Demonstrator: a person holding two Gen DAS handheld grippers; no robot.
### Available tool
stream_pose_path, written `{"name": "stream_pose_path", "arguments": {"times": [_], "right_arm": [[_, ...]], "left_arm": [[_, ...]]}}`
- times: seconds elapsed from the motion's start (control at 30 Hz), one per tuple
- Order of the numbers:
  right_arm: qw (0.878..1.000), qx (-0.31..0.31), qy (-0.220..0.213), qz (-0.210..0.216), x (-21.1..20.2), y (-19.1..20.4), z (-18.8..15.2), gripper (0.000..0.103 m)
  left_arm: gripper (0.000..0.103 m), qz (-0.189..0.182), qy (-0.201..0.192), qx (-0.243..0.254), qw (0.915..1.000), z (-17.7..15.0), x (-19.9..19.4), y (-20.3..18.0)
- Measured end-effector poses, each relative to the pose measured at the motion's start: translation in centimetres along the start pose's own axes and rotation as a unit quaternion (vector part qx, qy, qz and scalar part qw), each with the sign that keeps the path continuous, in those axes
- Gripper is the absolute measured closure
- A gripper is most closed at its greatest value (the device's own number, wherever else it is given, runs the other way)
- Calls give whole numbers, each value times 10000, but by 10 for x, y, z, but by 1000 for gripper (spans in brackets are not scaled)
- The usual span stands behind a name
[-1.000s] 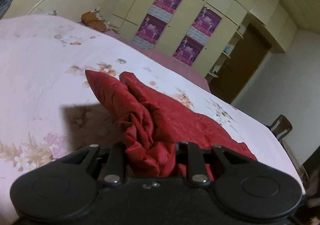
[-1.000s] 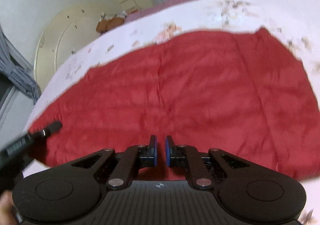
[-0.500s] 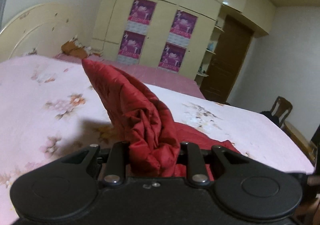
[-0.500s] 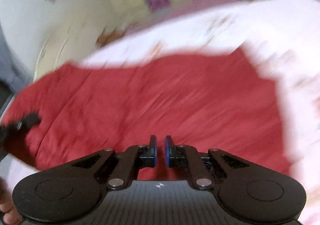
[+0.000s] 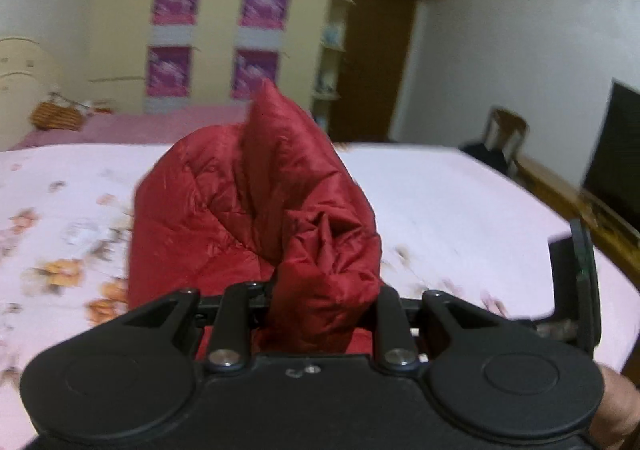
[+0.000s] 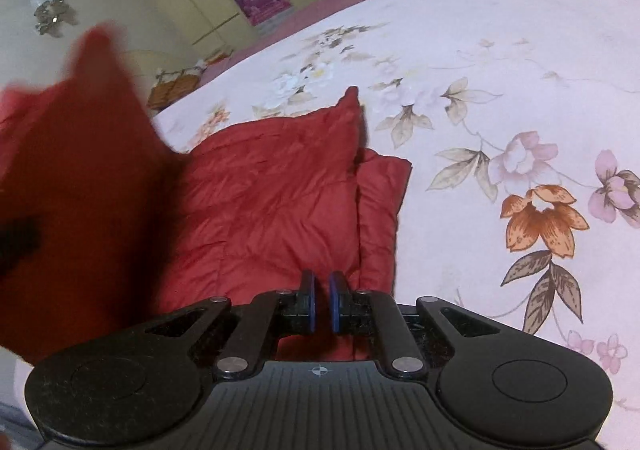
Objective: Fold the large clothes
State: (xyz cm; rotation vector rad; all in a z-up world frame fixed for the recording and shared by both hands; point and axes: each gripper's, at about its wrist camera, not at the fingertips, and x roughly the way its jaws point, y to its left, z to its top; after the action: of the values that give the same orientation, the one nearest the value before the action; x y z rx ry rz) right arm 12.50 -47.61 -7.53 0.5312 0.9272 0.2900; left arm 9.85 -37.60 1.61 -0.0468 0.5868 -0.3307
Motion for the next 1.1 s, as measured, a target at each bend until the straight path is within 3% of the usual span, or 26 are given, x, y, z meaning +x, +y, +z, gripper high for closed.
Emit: {"name": "stream_pose_path", "arguments": {"times": [0.17, 0.2, 0.3, 0.33, 0.37, 0.4, 0.43, 0.47, 0.53, 0.57, 0.67, 0.77, 0.87, 0.93, 1.0, 1.1], "right_arm": [[9993, 206, 165, 253, 9, -18, 2, 94], [9990, 239, 195, 317, 10, -21, 2, 94], [9969, 529, 147, 557, 4, -34, 2, 94], [9962, 678, 77, 546, 1, -41, 4, 93], [9956, 821, 14, 455, -3, -48, 5, 84], [9955, 893, -36, 313, -8, -54, 7, 65], [9951, 947, -204, 217, -15, -59, 8, 20], [9940, 942, -495, 270, -27, -65, 10, 17], [9927, 900, -707, 391, -41, -68, 19, 19], [9918, 824, -856, 473, -48, -65, 24, 31], [9908, 367, -1155, 605, -60, -41, 41, 54], [9880, -554, -1272, 676, -58, 4, 60, 62], [9800, -1554, -1160, 436, -42, 53, 65, 62], [9742, -2011, -998, 237, -25, 76, 62, 63], [9706, -2272, -795, 77, -9, 86, 58, 80], [9680, -2435, -513, -336, 7, 86, 46, 88]], "left_arm": [[80, -237, 673, 271, 9971, -16, 43, -25], [74, -265, 807, 256, 9961, -19, 48, -25], [48, -551, 991, 112, 9935, -24, 49, -19], [26, -702, 1014, 36, 9924, -25, 45, -15], [16, -982, 1054, -153, 9895, -24, 38, -10], [14, -1247, 1002, -442, 9861, -24, 28, 0], [15, -1352, 912, -668, 9843, -22, 17, 8], [18, -1405, 805, -840, 9832, -22, 6, 16], [41, -1346, 379, -1116, 9839, -20, -16, 46], [46, -1126, 214, -1175, 9864, -18, -23, 61], [50, -354, -127, -1359, 9900, -12, -24, 113], [55, 22, -135, -1371, 9905, -7, 0, 152], [61, 36, 44, -1355, 9908, -4, 34, 178], [64, -75, 113, -1245, 9921, -4, 48, 174], [68, -318, 226, -1055, 9937, -6, 61, 163], [68, -630, 394, -672, 9950, -11, 69, 135]]}}
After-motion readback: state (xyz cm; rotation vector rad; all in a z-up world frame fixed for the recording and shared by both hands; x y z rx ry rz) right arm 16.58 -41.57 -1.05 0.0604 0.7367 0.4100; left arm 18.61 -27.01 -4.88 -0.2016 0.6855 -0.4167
